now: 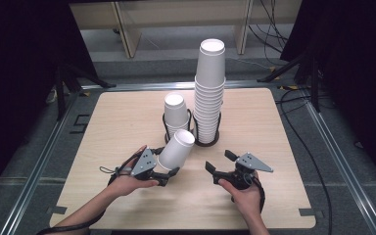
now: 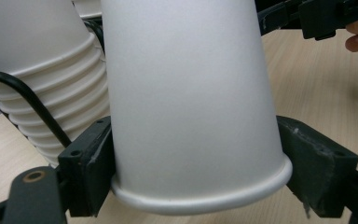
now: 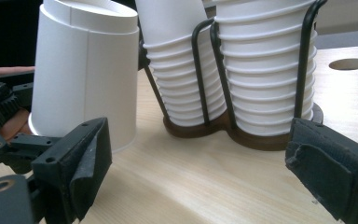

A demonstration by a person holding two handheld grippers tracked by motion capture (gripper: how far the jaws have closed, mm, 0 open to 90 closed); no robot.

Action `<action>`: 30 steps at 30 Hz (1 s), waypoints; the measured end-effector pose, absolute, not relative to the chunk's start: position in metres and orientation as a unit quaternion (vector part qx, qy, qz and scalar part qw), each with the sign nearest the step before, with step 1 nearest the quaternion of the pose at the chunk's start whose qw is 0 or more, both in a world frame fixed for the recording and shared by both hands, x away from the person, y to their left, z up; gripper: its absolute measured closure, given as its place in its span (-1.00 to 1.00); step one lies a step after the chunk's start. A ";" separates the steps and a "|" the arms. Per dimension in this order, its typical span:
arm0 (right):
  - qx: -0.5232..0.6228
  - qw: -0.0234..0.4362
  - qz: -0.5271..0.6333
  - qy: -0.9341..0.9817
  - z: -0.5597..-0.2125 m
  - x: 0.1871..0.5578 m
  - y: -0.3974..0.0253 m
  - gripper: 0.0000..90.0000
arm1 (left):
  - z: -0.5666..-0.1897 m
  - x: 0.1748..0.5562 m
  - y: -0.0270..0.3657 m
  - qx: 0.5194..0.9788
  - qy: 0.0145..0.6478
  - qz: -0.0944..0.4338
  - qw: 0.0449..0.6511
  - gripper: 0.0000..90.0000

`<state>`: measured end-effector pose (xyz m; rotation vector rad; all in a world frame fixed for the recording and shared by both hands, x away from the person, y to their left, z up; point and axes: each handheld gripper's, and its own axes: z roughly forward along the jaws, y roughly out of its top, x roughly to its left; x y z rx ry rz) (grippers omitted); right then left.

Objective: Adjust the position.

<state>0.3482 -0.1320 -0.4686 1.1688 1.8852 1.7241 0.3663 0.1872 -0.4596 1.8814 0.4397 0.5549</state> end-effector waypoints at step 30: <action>0.398 0.173 0.595 0.676 -0.469 0.352 -0.137 -0.82 | -0.453 0.367 0.199 0.804 0.172 0.228 0.521 -0.59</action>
